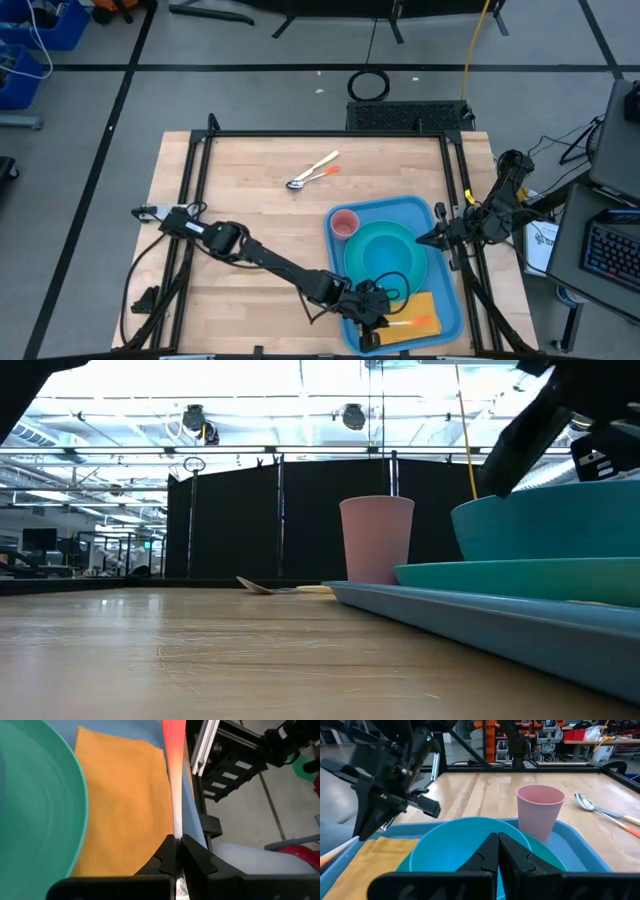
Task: Set up tray
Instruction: Put the orange fork on top of the yellow table napkin on the blue tray
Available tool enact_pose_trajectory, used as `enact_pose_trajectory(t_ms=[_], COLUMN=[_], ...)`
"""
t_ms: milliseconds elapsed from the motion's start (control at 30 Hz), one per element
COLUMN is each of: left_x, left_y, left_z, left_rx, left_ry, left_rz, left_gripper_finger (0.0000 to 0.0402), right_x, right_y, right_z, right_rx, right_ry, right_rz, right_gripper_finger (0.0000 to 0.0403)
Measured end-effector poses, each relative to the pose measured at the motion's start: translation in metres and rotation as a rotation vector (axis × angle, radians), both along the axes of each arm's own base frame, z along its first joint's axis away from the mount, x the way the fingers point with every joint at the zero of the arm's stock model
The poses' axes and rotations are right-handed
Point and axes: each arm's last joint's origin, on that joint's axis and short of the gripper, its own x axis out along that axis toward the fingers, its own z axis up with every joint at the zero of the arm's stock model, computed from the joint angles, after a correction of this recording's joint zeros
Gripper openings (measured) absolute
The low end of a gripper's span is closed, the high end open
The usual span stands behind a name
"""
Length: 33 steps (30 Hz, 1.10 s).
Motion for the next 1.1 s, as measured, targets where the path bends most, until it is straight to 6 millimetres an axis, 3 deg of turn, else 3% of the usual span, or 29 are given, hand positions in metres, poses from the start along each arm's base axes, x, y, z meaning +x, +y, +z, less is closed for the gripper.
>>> enact_pose_trajectory(t_ms=[233,467,1100], left_x=[0.0,0.002,0.007], left_y=[-0.008,-0.006,-0.015], left_z=[-0.016,-0.015,-0.038], left_rx=[0.022,0.049,-0.054], left_ry=[0.044,0.02,0.013], left_rz=[-0.001,0.062,0.033], left_gripper_finger=[0.001,0.001,0.001], right_x=[0.0,0.0,0.0], right_y=[0.0,0.0,0.0], right_z=[0.0,0.0,0.0], right_rx=[-0.003,-0.003,-0.005], right_ry=[-0.005,-0.004,-0.003], right_rz=[0.001,0.001,0.001], right_gripper_finger=[0.0,0.0,0.0])
